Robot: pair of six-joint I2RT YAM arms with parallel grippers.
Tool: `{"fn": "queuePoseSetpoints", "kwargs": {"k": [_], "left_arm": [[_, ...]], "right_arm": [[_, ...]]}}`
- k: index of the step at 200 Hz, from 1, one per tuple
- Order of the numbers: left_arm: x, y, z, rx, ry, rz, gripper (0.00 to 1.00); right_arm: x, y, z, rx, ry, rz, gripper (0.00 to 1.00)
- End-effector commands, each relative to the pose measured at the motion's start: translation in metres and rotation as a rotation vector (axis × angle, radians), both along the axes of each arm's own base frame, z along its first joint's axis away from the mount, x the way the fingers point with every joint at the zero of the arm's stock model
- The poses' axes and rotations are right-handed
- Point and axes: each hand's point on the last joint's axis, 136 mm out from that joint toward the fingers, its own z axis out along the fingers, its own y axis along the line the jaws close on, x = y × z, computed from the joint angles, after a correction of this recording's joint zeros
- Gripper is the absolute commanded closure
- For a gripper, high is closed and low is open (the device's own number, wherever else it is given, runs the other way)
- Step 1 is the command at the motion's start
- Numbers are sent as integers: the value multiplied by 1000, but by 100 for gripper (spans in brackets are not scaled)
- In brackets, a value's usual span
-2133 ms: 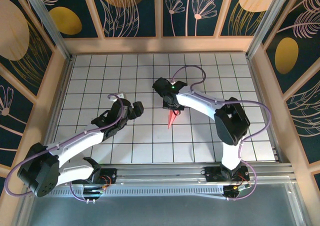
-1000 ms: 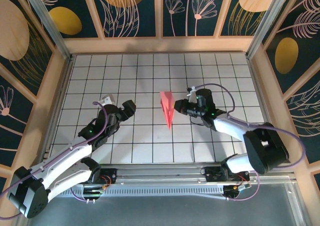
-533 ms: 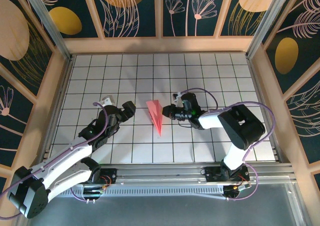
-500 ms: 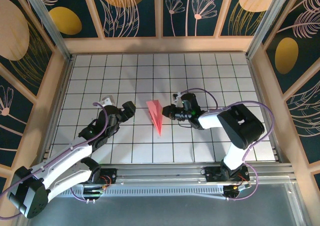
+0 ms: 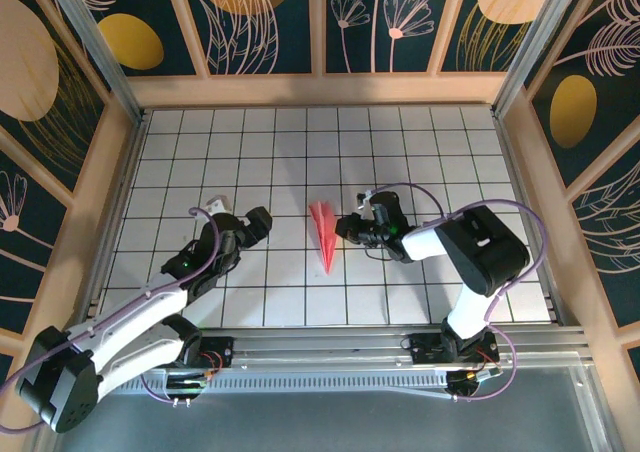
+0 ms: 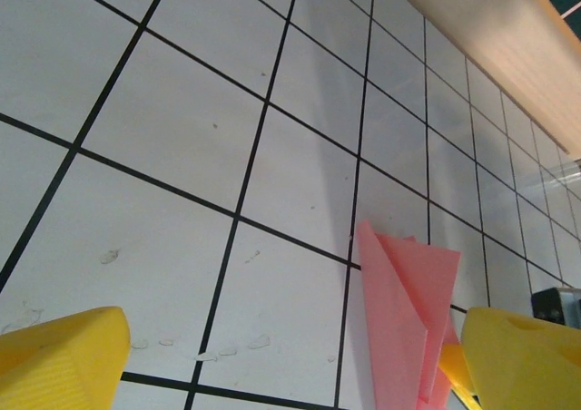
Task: Fold a paper plane with a square sheet of paper (fold left side to right side)
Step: Turn over the paper plane at the center of the table, then pick up the paper plane at the center of the table.
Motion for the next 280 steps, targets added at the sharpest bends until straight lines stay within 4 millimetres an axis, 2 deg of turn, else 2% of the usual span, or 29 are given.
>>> {"fn": "queuePoseSetpoints", "kwargs": {"k": [1, 78, 132, 161, 195, 221, 252, 280], "left_arm": [[4, -4, 0, -24, 1, -4, 6], [9, -25, -11, -27, 51, -84, 7], [11, -32, -15, -28, 69, -109, 8], [12, -30, -10, -23, 55, -97, 8], [12, -19, -3, -3, 23, -56, 7], [12, -11, 3, 8, -4, -28, 7], [10, -7, 5, 10, -19, -18, 6], [8, -4, 4, 23, -17, -16, 6]], "right_arm": [[4, -6, 11, -15, -55, -11, 100], [3, -10, 1, -70, -28, -8, 88], [5, -21, 5, -143, -45, -35, 70], [7, -34, 13, -229, -62, -59, 60], [3, -48, 39, -344, -81, -54, 52], [-13, -41, 47, -413, -27, 35, 49], [-32, -23, 39, -476, 49, 123, 48], [-35, -7, 33, -480, 78, 152, 48]]}}
